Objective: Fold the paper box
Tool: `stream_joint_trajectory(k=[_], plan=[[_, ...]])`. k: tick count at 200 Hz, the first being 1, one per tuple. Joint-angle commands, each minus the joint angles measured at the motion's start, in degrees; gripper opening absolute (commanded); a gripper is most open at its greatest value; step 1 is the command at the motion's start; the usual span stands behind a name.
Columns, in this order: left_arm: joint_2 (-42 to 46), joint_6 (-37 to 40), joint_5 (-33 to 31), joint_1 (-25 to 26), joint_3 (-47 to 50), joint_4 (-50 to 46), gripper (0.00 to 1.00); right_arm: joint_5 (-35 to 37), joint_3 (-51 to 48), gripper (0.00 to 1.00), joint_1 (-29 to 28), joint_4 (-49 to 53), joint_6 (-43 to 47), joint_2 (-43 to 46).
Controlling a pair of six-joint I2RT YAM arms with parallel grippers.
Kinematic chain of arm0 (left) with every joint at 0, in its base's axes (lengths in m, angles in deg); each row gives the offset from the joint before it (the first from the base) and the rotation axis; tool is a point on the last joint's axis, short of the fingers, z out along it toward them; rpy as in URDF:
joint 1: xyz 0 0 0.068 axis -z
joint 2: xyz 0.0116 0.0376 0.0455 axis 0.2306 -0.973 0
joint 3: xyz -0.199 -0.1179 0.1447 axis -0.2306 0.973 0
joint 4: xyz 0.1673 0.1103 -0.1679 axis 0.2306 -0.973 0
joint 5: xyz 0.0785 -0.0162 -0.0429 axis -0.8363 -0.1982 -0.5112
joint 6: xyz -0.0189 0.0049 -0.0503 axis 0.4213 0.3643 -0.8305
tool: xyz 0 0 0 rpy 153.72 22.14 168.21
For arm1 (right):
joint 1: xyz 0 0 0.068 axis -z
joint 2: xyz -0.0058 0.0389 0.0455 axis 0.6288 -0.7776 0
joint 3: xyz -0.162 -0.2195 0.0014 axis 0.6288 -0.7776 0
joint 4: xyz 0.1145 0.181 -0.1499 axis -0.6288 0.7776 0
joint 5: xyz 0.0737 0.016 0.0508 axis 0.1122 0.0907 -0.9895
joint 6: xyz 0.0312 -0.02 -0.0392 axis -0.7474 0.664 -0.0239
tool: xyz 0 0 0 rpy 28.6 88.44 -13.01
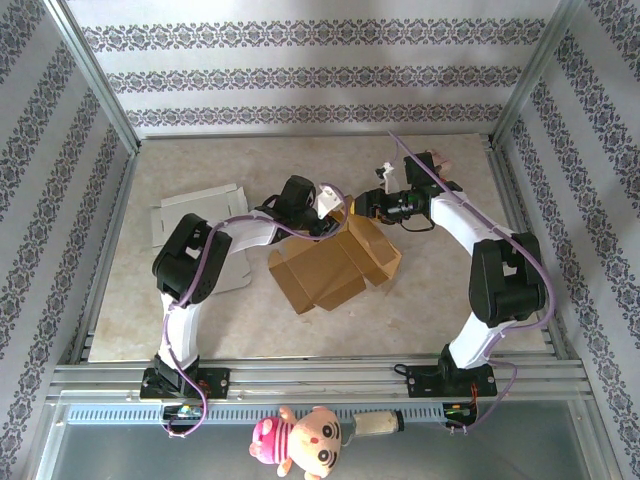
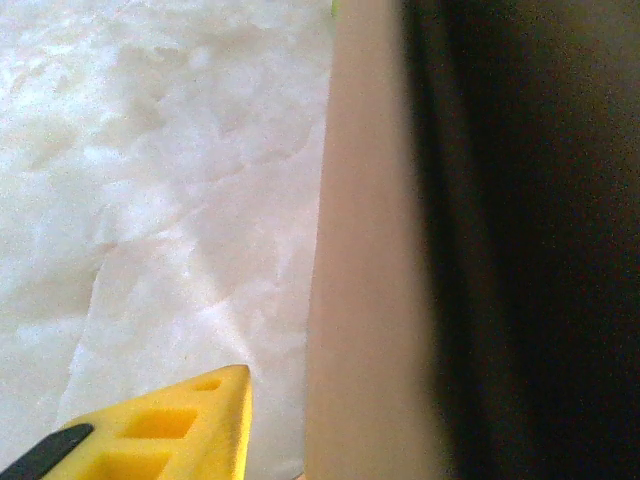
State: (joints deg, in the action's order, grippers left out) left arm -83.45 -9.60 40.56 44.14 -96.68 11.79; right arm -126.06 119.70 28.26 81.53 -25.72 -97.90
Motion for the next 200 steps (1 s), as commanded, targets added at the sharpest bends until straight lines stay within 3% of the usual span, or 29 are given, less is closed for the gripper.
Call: stream_joint_trajectory(k=[1,52,98,115,140,172,186,200], plan=[[-1.69,-0.28,1.11,0.59,-2.18,2.86,0.39,-1.35,0.18,0.51,-0.01,1.59,0.61,-0.95],[-2.17,-0.64,1.50,0.48,-2.14,7.40,0.36,-2.16,0.40,0.50,-0.11,2.04,1.08,-0.50],[-2.98,-8.31,3.94,0.48,2.49,24.39,0.43,-2.80,0.45,0.51,-0.37,2.22,1.31,-0.31],[-3.96,-8.76,4.20,0.48,1.65,24.15,0.30,-2.77,0.53,0.51,-0.38,2.47,1.43,-0.01],[-3.93,-6.81,1.17,0.53,0.72,19.19,0.00,-2.19,0.60,0.53,-0.25,2.66,1.42,0.63],[-2.36,-4.59,-9.18,1.08,0.47,12.22,0.00,-1.55,0.71,0.55,-0.46,2.49,0.62,0.87],[-1.97,-3.84,-11.67,1.45,0.67,10.68,0.20,-1.11,0.71,0.57,-0.78,2.12,0.27,1.22],[-2.14,-3.79,-13.06,1.46,0.83,10.63,0.21,-0.64,0.93,0.59,-1.18,1.95,-0.04,1.55]])
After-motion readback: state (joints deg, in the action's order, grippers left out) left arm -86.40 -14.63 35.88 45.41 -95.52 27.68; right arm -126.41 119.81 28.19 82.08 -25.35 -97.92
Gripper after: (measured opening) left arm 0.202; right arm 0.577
